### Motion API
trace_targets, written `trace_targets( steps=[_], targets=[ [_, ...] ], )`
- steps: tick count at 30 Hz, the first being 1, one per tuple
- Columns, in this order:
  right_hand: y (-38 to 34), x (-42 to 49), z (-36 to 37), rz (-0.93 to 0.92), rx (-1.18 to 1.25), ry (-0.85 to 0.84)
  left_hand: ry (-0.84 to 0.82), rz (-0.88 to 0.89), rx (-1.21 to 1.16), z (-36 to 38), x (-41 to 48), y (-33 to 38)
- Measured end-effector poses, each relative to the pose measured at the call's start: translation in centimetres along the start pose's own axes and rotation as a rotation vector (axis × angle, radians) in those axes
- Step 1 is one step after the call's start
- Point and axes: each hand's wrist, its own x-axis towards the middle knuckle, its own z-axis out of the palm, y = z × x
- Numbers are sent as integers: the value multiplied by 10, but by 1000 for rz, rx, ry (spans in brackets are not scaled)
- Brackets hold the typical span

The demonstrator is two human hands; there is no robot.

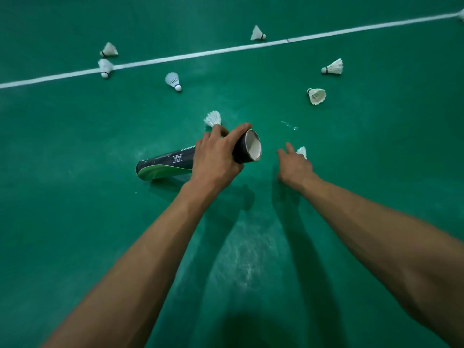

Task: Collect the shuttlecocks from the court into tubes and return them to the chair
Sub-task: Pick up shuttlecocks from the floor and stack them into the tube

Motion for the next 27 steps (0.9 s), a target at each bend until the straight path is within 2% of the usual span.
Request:
trace_targets(
  steps=[7,11,15,17,24,27],
  targets=[
    [12,21,11,-91,-38,-13,-37,-25,45,17,3,6],
    [27,28,10,-22,-29,4,-81,-25,57,20,5,14],
    [35,33,2,27,-45,60,-89,-119,-55,-2,23,23],
    [26,35,-5,3,67,114,-62,-174,-104,-20,35,25],
    [-59,38,-81,-100,857,391,69,-244,-85,-107,57,10],
    [-84,35,-126,-136,1084,460,114,-261,-19,-125,61,-7]
  ],
)
